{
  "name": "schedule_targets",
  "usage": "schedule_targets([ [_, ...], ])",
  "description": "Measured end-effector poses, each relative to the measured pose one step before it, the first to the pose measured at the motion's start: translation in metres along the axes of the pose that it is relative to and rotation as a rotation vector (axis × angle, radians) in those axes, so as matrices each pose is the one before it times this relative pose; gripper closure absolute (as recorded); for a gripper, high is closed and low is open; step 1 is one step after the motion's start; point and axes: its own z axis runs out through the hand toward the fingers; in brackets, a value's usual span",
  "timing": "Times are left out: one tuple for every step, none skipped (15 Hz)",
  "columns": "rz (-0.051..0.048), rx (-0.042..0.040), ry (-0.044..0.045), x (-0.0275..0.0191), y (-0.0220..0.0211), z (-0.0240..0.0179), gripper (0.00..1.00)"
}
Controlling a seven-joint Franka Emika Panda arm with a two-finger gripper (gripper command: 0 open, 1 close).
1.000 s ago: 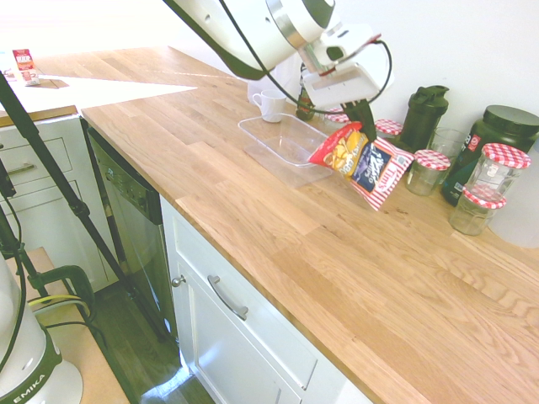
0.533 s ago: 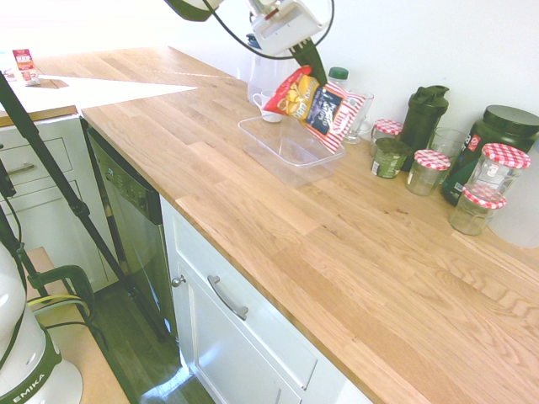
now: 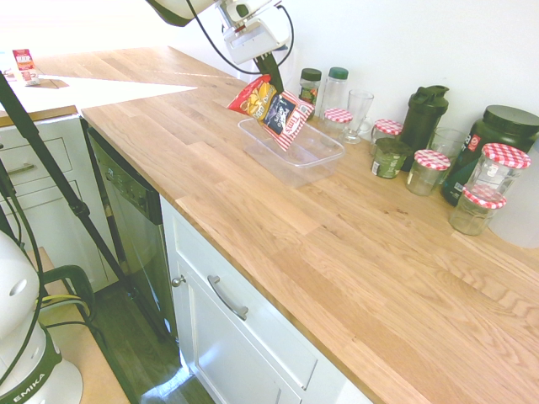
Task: Put the chip bag into the container
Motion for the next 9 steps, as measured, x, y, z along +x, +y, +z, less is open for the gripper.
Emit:
schedule_targets([
  [0.00169, -0.00879, -0.01134, -0.00290, -0.00467, 0.00261, 1.00],
  [0.00545, -0.01020, -0.01377, -0.00142, -0.00248, 0.00232, 0.00],
  [0.00507, -0.00639, -0.01161, -0.00076, -0.00165, 0.00214, 0.00],
  [0.00672, -0.00597, -0.01173, 0.00022, -0.00107, 0.00224, 0.00],
  [0.00636, -0.00750, -0.01110, 0.00061, -0.00045, 0.00292, 0.00],
  [0.00345, -0.00611, -0.00628, 0.00056, 0.00000, 0.00339, 0.00],
  [0.00213, -0.00551, -0.00453, 0.00051, 0.00006, 0.00341, 0.00],
  [0.00077, -0.00571, -0.00256, 0.00013, -0.00013, 0.00368, 0.00],
  [-0.00056, -0.00542, -0.00214, -0.00064, -0.00045, 0.00380, 0.00],
])
